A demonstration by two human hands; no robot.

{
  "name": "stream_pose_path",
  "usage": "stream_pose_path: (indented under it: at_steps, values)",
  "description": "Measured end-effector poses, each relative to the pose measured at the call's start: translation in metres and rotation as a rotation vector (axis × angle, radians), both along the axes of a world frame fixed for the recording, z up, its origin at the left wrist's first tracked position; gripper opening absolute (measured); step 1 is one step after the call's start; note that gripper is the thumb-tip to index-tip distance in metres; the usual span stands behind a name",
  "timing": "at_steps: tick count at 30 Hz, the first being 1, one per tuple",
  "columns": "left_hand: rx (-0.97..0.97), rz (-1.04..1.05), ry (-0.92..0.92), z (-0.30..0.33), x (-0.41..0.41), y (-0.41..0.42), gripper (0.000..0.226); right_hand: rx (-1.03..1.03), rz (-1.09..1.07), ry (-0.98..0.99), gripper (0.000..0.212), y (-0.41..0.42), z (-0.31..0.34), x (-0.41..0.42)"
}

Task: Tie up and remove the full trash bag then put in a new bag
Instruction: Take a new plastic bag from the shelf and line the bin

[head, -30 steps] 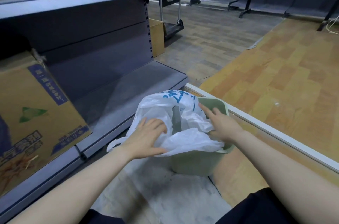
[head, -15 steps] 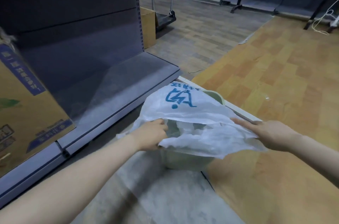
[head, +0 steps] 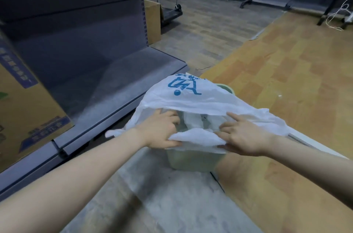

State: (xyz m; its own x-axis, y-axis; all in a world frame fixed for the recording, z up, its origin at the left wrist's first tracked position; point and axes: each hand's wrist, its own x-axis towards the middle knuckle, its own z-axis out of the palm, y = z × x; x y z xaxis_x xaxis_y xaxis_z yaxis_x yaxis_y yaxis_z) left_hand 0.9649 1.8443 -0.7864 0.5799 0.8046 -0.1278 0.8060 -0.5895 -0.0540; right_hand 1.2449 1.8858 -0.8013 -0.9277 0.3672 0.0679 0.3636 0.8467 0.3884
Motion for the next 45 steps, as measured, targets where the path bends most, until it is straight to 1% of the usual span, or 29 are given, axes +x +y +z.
stream_pose_path:
  at_steps: [1,3,4,6,8,9,10,12,13,14,15,16,17,18,19,20,22,24,26,29,34,37,39,41,42,43,45]
  values:
    - [-0.03,0.011,0.01,-0.003,-0.002,0.0,0.09,0.028,0.04,0.066,0.034,-0.002,-0.003,0.007]
    - [-0.079,0.024,-0.011,-0.008,-0.006,0.0,0.093,0.029,0.087,0.175,0.032,-0.007,-0.003,0.024]
    - [-0.09,0.026,-0.053,-0.008,-0.006,-0.001,0.096,-0.022,0.086,0.21,0.038,-0.008,0.001,0.031]
    - [-0.098,0.031,-0.14,-0.005,-0.002,-0.002,0.1,-0.179,0.03,0.212,0.054,-0.012,0.011,0.038]
    - [-0.065,0.044,-0.162,0.001,0.005,-0.002,0.097,-0.286,-0.06,0.237,0.063,-0.015,0.021,0.033]
    - [-0.027,0.047,-0.17,0.003,0.009,-0.001,0.096,-0.306,-0.095,0.297,0.065,-0.017,0.027,0.029]
    - [0.011,0.054,-0.189,0.005,0.012,0.0,0.094,-0.296,-0.12,0.365,0.063,-0.016,0.032,0.024]
    - [0.084,0.088,-0.226,0.009,0.013,0.002,0.088,-0.202,-0.182,0.469,0.043,-0.014,0.04,0.013]
    - [0.138,0.104,-0.237,0.01,0.011,0.005,0.082,-0.155,-0.225,0.497,0.031,-0.011,0.041,0.008]
    - [0.196,0.125,-0.249,0.012,0.01,0.008,0.072,-0.146,-0.296,0.485,0.025,-0.007,0.042,0.003]
    - [0.245,0.156,-0.264,0.014,0.009,0.011,0.059,-0.178,-0.407,0.424,0.035,-0.003,0.04,-0.001]
    - [0.277,0.206,-0.267,0.016,0.008,0.014,0.043,-0.238,-0.531,0.323,0.057,0.001,0.037,-0.004]
    - [0.28,0.273,-0.263,0.018,0.007,0.018,0.034,-0.283,-0.653,0.218,0.077,0.003,0.036,-0.007]
    - [0.26,0.345,-0.26,0.022,0.006,0.023,0.035,-0.308,-0.746,0.153,0.093,0.008,0.036,-0.008]
    - [0.24,0.4,-0.263,0.026,0.003,0.03,0.04,-0.326,-0.794,0.145,0.106,0.015,0.034,-0.008]
    - [0.239,0.434,-0.268,0.03,0.0,0.037,0.046,-0.343,-0.808,0.183,0.116,0.023,0.033,-0.008]
    - [0.252,0.456,-0.261,0.036,-0.005,0.053,0.06,-0.38,-0.777,0.265,0.13,0.038,0.03,-0.01]
    - [0.195,0.468,-0.262,0.037,-0.007,0.07,0.074,-0.459,-0.802,0.294,0.137,0.05,0.026,-0.012]
    - [0.077,0.48,-0.286,0.035,-0.006,0.081,0.084,-0.554,-0.866,0.294,0.137,0.054,0.021,-0.013]
    - [-0.052,0.476,-0.341,0.025,-0.003,0.088,0.095,-0.677,-0.896,0.33,0.135,0.055,0.011,-0.01]
    - [-0.229,0.481,-0.375,0.012,-0.002,0.092,0.103,-0.772,-0.914,0.418,0.122,0.057,0.016,-0.006]
    - [-0.21,0.444,-0.412,0.011,-0.001,0.1,0.109,-0.856,-0.939,0.444,0.12,0.056,0.021,-0.005]
    - [-0.151,0.409,-0.504,0.01,0.0,0.103,0.11,-0.832,-0.967,0.456,0.12,0.054,0.022,-0.004]
    - [-0.068,0.391,-0.58,0.009,-0.002,0.103,0.101,-0.771,-0.987,0.486,0.116,0.051,0.022,-0.004]
    - [-0.008,0.395,-0.567,0.008,-0.004,0.103,0.091,-0.733,-1.009,0.503,0.109,0.049,0.023,-0.005]
    - [0.079,0.397,-0.504,0.006,-0.006,0.104,0.075,-0.681,-1.03,0.505,0.099,0.046,0.023,-0.006]
    - [0.262,0.395,-0.277,0.004,-0.008,0.104,0.039,-0.565,-1.027,0.458,0.074,0.042,0.023,-0.007]
